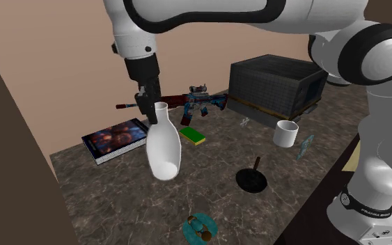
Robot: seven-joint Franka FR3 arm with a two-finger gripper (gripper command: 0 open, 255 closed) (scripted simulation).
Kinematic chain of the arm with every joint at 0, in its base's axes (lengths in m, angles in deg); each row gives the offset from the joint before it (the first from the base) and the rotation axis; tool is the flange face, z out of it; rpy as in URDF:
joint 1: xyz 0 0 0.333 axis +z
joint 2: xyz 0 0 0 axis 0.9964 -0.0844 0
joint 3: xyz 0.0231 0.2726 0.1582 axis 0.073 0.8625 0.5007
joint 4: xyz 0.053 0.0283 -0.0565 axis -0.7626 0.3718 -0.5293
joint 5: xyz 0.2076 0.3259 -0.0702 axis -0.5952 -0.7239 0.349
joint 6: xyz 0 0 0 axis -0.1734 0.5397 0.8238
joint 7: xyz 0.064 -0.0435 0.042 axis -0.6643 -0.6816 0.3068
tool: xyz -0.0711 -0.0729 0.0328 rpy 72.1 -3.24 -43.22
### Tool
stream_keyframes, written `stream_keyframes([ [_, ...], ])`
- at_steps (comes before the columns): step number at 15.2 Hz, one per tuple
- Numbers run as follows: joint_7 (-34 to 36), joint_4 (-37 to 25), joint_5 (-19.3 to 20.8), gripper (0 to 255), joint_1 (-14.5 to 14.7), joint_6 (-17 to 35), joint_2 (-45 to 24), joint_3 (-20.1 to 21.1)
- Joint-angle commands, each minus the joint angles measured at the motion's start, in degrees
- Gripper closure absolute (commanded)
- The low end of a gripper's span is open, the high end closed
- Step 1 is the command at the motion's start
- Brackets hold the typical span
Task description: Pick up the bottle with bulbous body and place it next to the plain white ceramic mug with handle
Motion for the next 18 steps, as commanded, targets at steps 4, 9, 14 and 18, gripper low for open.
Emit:
stream_keyframes([
  [4, -0.21, -8.07, 0.07, 255, 0.06, -5.57, -2.5, -0.05],
  [9, -0.38, -20.38, 0.21, 255, 0.3, -12.82, -7.56, -0.12],
  [14, -4.92, -1.21, -0.03, 255, -3.72, -6.84, 5.75, -1.12],
  [18, -9.04, 6.58, -0.02, 255, -6.61, -5.42, 12.24, -2.42],
])
